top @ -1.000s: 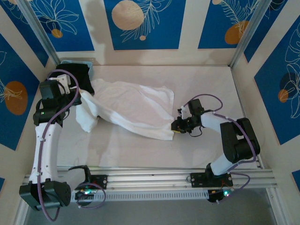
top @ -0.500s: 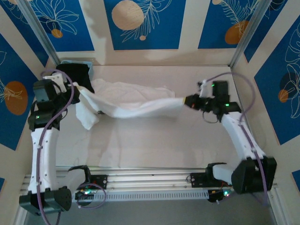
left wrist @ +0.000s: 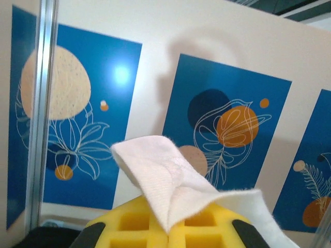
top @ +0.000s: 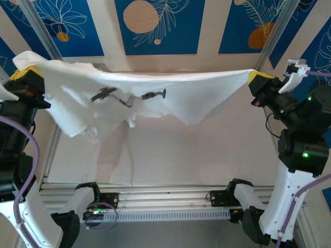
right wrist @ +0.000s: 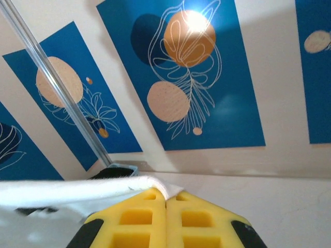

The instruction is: Fold the inside-out t-shirt

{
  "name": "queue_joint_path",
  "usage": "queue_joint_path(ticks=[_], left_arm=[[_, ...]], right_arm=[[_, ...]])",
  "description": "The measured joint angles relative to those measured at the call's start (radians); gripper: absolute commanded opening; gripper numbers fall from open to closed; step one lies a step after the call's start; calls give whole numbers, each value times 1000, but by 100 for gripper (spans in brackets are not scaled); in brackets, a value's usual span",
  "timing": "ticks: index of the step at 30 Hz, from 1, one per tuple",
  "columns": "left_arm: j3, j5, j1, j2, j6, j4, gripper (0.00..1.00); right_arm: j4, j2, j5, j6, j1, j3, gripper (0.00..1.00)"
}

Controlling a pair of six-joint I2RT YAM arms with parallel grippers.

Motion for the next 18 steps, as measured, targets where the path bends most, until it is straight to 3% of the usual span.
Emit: queue_joint_path(ticks=[5, 8, 14, 18], left_arm=[[-165, 6, 0, 21, 16, 60, 0], [-241, 10, -11, 148, 23, 79, 0], [-240, 10, -27, 480, 19, 115, 0], [-182, 14, -28, 529, 4, 116, 0]], right_arm=[[35, 20, 9, 2, 0, -63, 0], [83, 116, 7, 17, 32, -115, 0], [152, 414, 53, 19, 106, -106, 0], [151, 508, 75, 11, 112, -39, 0]])
